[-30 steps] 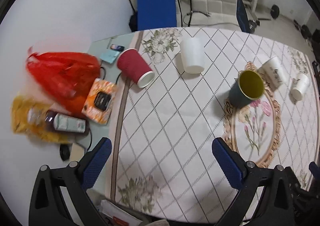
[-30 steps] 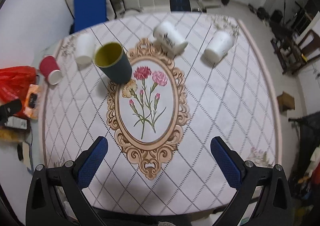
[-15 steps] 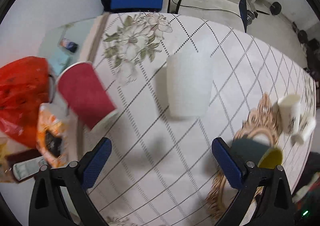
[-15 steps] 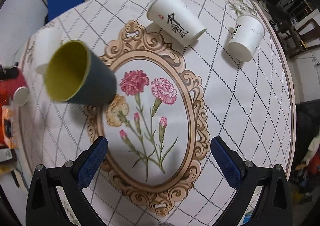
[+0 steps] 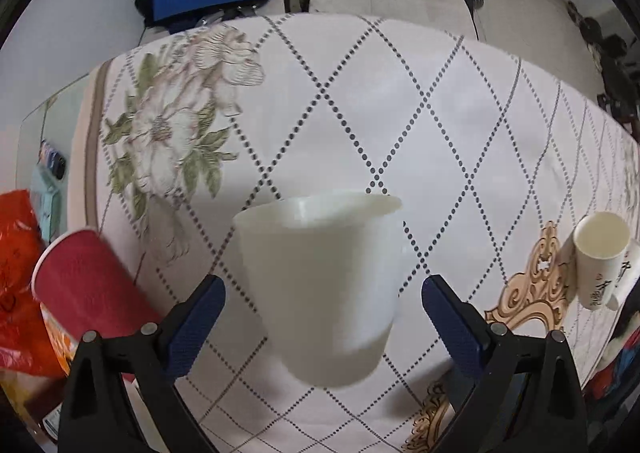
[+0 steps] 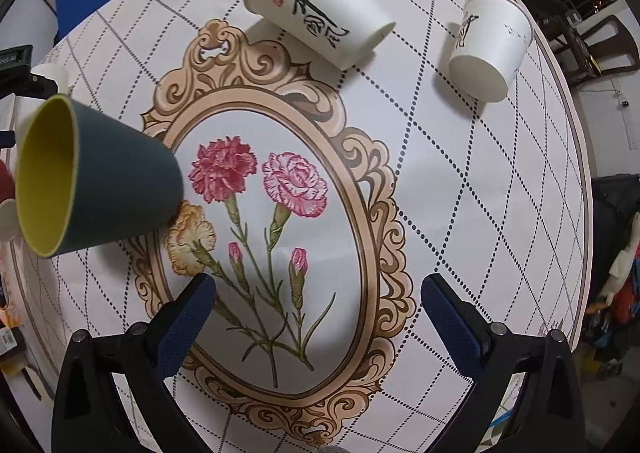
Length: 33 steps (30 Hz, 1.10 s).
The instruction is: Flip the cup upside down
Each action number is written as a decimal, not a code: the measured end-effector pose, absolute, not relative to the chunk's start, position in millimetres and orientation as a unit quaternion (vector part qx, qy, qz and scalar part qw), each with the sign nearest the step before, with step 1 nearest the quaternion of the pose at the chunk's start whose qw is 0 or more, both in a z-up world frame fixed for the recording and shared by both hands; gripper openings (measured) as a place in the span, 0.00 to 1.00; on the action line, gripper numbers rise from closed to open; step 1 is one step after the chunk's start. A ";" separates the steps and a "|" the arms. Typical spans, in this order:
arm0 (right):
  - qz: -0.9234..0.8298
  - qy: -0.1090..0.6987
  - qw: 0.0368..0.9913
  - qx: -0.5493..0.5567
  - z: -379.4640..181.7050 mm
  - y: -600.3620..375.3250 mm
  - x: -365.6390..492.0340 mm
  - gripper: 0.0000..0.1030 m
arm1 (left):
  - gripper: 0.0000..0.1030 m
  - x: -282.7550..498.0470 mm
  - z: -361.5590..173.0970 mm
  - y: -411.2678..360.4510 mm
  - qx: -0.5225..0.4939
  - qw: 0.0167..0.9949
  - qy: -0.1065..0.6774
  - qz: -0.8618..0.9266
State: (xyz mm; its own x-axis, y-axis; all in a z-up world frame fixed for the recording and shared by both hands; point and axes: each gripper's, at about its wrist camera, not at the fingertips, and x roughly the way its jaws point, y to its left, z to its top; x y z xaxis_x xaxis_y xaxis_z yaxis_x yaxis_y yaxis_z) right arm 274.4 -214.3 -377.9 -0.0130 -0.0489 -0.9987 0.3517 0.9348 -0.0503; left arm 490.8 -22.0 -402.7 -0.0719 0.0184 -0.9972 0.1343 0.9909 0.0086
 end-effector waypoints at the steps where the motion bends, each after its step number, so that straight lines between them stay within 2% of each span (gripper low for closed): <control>1: -0.146 0.697 0.693 0.111 -378.0 -215.0 276.3 1.00 | 0.98 491.7 -405.6 -22.4 0.054 0.678 0.732 -0.043; 3: -0.147 0.698 0.692 0.114 -378.3 -215.3 277.9 1.00 | 0.94 491.8 -412.0 -24.9 0.061 0.677 0.732 -0.046; 6: -0.148 0.696 0.693 0.114 -376.3 -213.7 280.2 1.00 | 0.73 490.4 -418.4 -28.4 0.067 0.677 0.731 -0.046; 8: -0.148 0.695 0.694 0.113 -375.9 -216.0 282.9 1.00 | 0.67 490.0 -422.5 -29.2 0.068 0.677 0.731 -0.046; 15: -0.150 0.692 0.697 0.109 -367.4 -216.8 285.8 1.00 | 0.67 492.7 -422.3 -30.8 0.082 0.692 0.716 -0.041; 23: -0.152 0.688 0.701 0.109 -359.7 -219.6 269.9 1.00 | 0.67 470.7 -391.0 -20.1 0.074 0.698 0.710 -0.049; 33: -0.138 0.681 0.710 0.113 -345.1 -223.3 229.8 1.00 | 0.67 381.1 -345.7 1.2 0.060 0.695 0.715 -0.054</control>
State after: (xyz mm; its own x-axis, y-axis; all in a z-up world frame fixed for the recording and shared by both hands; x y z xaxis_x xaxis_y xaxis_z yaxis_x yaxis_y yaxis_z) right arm 229.8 -223.3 -345.1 0.0347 -0.0415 -0.9985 0.3492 0.9366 -0.0268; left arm 381.1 1.2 -345.7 -0.0278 0.0109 -0.9996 0.1600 0.9871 0.0063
